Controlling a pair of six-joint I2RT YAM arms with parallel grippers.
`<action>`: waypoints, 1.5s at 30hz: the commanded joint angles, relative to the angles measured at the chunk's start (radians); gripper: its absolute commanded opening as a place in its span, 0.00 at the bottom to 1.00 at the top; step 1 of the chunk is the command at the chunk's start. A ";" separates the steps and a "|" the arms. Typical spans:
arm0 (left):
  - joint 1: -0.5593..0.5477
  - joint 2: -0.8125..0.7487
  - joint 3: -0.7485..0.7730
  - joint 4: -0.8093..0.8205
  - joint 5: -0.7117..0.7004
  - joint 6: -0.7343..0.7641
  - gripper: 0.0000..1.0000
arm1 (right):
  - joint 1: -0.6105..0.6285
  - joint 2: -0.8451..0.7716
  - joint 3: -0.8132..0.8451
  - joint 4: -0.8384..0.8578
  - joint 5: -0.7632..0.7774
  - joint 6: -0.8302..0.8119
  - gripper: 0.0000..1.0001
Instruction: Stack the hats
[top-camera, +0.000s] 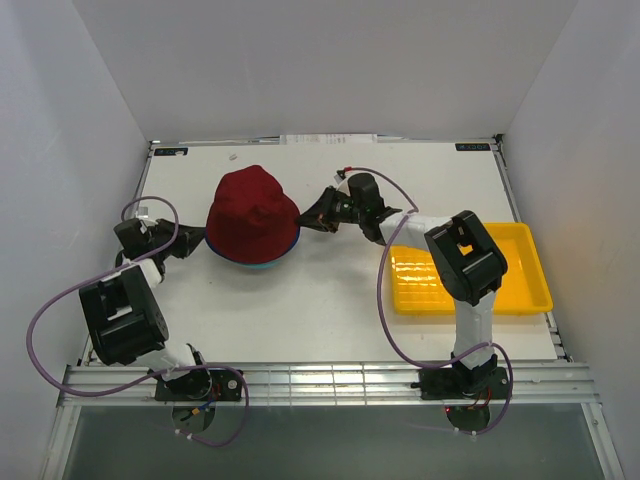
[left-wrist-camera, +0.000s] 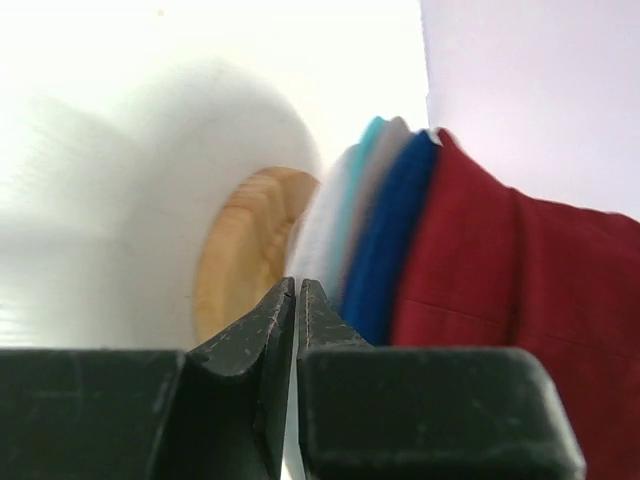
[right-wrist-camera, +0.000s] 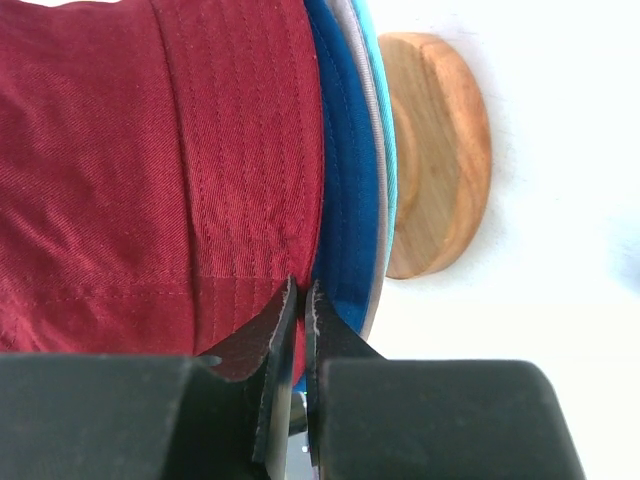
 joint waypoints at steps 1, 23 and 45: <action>0.012 0.005 -0.015 -0.063 -0.040 0.056 0.00 | -0.012 0.020 0.036 -0.160 0.050 -0.106 0.08; 0.022 -0.116 0.131 -0.356 -0.183 0.156 0.32 | -0.013 -0.055 0.246 -0.437 0.086 -0.290 0.51; -0.204 -0.317 0.559 -0.615 -0.349 0.265 0.53 | -0.168 -0.602 0.190 -0.884 0.439 -0.678 0.80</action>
